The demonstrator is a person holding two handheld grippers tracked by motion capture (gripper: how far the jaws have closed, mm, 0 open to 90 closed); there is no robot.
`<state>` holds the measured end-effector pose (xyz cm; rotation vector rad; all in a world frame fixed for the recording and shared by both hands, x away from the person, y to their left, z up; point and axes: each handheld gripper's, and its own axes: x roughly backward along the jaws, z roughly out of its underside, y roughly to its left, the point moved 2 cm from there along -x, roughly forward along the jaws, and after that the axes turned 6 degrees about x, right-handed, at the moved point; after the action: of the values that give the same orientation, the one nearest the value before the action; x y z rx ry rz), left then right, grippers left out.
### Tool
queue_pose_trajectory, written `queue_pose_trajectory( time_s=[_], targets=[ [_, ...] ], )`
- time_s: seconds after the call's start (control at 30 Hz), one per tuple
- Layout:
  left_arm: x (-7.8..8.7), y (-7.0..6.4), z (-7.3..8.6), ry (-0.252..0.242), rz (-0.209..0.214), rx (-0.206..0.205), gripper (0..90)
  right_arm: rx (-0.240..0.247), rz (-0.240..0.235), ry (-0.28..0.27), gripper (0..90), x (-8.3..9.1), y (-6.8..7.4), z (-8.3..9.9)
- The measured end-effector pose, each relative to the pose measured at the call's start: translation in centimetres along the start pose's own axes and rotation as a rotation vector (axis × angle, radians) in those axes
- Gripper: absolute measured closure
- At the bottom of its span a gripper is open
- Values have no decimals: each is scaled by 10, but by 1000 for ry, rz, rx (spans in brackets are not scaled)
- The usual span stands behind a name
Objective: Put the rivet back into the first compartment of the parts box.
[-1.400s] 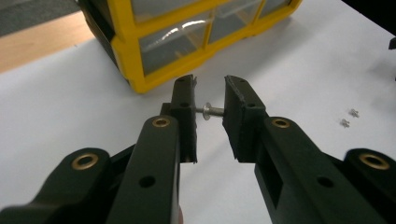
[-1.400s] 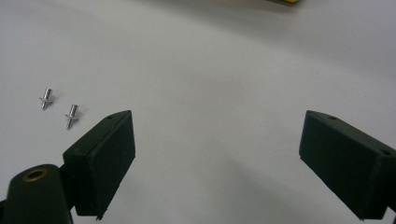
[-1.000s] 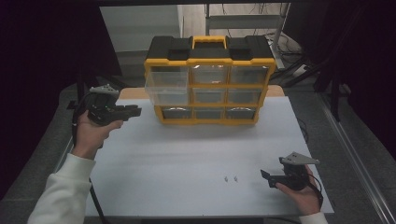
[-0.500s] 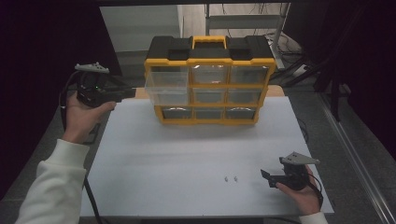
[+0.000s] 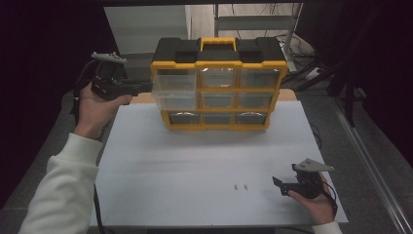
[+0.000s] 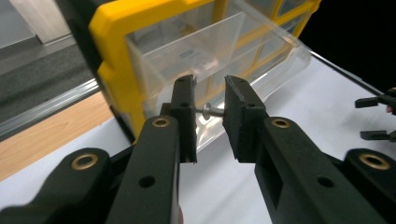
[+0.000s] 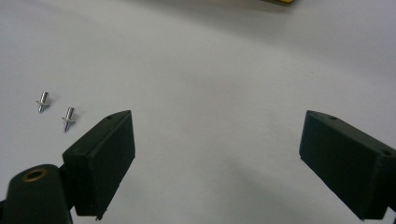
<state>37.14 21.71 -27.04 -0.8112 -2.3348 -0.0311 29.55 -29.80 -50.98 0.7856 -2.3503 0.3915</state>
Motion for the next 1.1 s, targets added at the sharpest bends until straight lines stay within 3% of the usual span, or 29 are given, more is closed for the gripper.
queue_pose_trajectory(
  time_s=[0.57, 0.8, 0.83, 0.93, 1.1],
  targets=[
    [-27, -13, -20, 32, 9, -21, 751, 3, -3, 0, 111, 0, 0, 0],
    [-35, -9, -22, 20, -8, 1, 738, 3, -3, 0, 111, 0, 0, 0],
    [-35, -9, -22, 8, -16, 2, 699, 4, -2, 0, 111, 0, 0, 0],
    [-33, -9, -23, -27, -46, 0, 464, 3, -3, -2, 111, 0, 0, 0],
    [-24, -10, -20, -55, -30, 2, 284, 3, -2, 0, 111, 0, 0, 0]
  ],
)
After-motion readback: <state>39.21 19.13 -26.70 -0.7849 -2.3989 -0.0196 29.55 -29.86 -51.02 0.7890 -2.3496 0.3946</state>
